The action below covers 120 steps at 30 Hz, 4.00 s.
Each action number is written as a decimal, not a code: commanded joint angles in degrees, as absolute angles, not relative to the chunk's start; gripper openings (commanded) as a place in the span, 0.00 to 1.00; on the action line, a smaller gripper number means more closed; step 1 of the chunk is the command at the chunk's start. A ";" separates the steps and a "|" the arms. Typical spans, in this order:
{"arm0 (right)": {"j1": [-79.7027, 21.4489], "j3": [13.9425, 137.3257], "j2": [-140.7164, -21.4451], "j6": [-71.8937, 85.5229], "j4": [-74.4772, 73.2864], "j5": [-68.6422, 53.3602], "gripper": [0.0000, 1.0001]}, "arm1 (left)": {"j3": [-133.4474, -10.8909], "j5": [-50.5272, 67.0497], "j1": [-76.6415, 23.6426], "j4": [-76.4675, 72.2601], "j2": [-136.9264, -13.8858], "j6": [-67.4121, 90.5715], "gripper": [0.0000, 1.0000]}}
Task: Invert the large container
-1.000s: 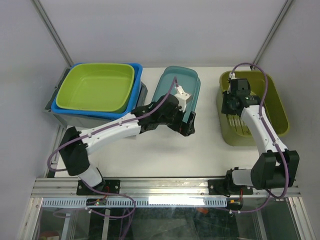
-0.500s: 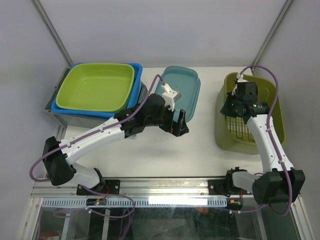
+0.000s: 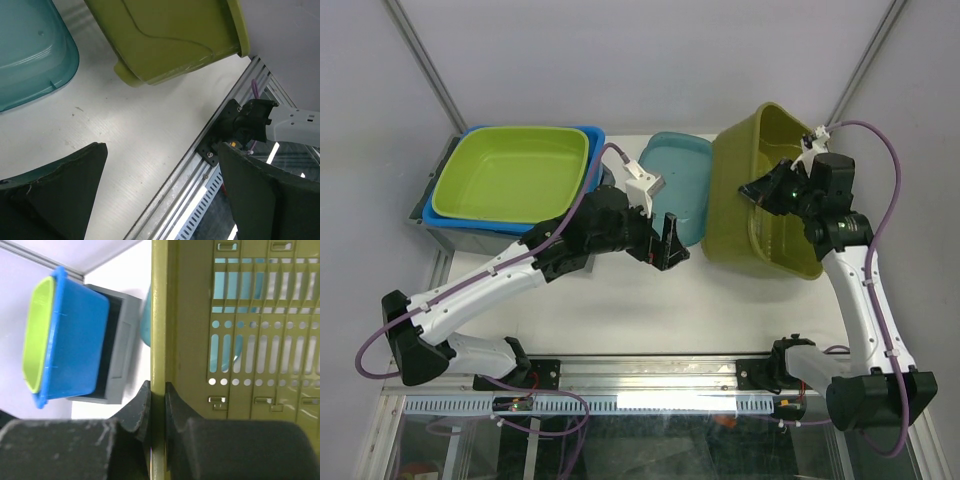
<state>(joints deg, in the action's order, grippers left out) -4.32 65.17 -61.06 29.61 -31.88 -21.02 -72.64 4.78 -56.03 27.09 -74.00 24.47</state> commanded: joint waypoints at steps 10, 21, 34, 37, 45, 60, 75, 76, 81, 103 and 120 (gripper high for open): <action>1.65 60.34 -53.88 44.40 -16.82 -35.67 0.00 | -72.86 1.15 -56.16 27.42 -69.16 25.49 0.99; 7.97 41.56 -54.38 81.24 28.51 -47.62 0.00 | -72.55 2.16 -56.16 27.27 -70.45 26.39 0.99; 17.94 28.29 -57.74 94.77 50.43 -58.03 0.00 | -71.99 1.95 -54.53 26.23 -75.53 25.91 0.99; 19.58 28.01 -57.81 94.59 50.94 -60.90 0.00 | -70.13 6.94 -52.66 22.20 -73.77 24.21 0.99; 24.08 26.25 -61.30 98.13 56.77 -67.07 0.00 | -71.02 18.53 -51.95 14.92 -77.26 21.71 0.96; 26.46 22.85 -64.97 102.89 66.27 -68.14 0.00 | -75.00 27.32 -51.96 8.28 -86.85 25.48 0.44; 28.30 40.32 -56.66 53.05 -9.05 -56.35 0.57 | -80.79 25.03 -53.31 7.12 -91.38 26.54 0.00; 28.32 44.81 -56.75 44.75 -18.36 -49.74 0.67 | -81.52 24.86 -53.58 7.19 -92.05 26.43 0.00; 28.30 53.02 -57.90 34.46 -34.45 -33.96 0.72 | -87.11 25.54 -54.76 9.27 -96.55 24.99 0.00; 26.92 48.86 -49.89 31.55 -40.05 1.01 0.75 | -107.56 28.64 -59.19 11.41 -109.67 24.54 0.00; 25.92 67.10 -46.04 37.33 -54.18 5.98 0.80 | -111.46 28.90 -59.50 7.91 -117.39 27.33 0.63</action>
